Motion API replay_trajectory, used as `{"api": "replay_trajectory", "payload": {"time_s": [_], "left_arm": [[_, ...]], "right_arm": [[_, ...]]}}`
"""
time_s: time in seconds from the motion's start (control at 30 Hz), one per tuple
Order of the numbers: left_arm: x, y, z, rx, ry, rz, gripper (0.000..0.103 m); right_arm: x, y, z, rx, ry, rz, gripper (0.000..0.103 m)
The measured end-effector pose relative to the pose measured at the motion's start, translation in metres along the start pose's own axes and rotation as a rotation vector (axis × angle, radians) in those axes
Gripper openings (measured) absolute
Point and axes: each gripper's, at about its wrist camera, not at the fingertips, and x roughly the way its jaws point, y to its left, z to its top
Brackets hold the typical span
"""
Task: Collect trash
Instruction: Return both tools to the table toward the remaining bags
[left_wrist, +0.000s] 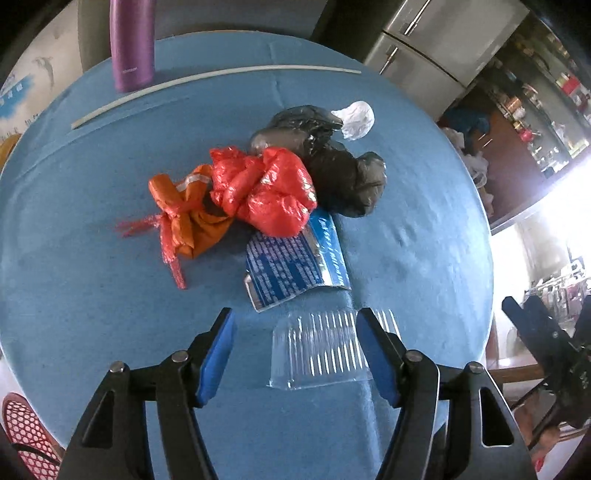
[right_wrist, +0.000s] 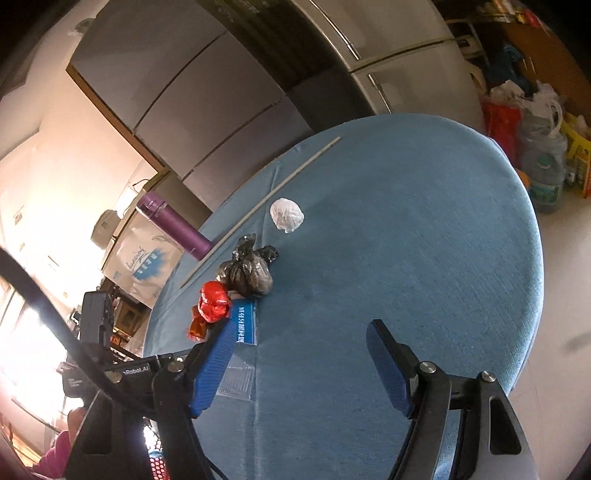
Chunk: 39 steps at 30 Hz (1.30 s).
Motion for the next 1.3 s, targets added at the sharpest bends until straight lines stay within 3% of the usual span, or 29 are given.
{"api": "replay_trajectory", "payload": {"time_s": [0.17, 0.4, 0.63, 0.83, 1.0, 1.07, 1.2, 1.3], "left_arm": [[0.000, -0.006, -0.010, 0.001, 0.010, -0.043, 0.072], [-0.006, -0.010, -0.026, 0.050, -0.040, -0.069, 0.070], [-0.017, 0.006, -0.063, 0.023, -0.020, -0.131, 0.068], [-0.019, 0.008, -0.098, 0.082, 0.037, -0.065, 0.059], [-0.042, 0.013, -0.086, 0.075, -0.046, -0.100, 0.064], [-0.045, 0.011, -0.085, 0.089, -0.044, -0.111, 0.070], [-0.043, 0.002, -0.081, 0.137, -0.041, -0.108, 0.072], [-0.032, -0.003, -0.080, 0.112, 0.007, -0.098, 0.072]], "right_arm": [[0.009, -0.003, -0.002, 0.002, 0.017, 0.003, 0.076], [0.016, -0.002, -0.005, 0.004, 0.039, 0.001, 0.076], [0.025, 0.003, -0.008, -0.001, 0.063, -0.003, 0.076], [0.027, 0.015, -0.011, -0.039, 0.065, -0.004, 0.076], [0.028, 0.018, -0.012, -0.039, 0.069, -0.003, 0.076], [0.028, 0.018, -0.012, -0.038, 0.069, -0.002, 0.076], [0.026, 0.018, -0.013, -0.039, 0.066, -0.002, 0.076], [0.025, 0.017, -0.014, -0.030, 0.070, 0.007, 0.076]]}}
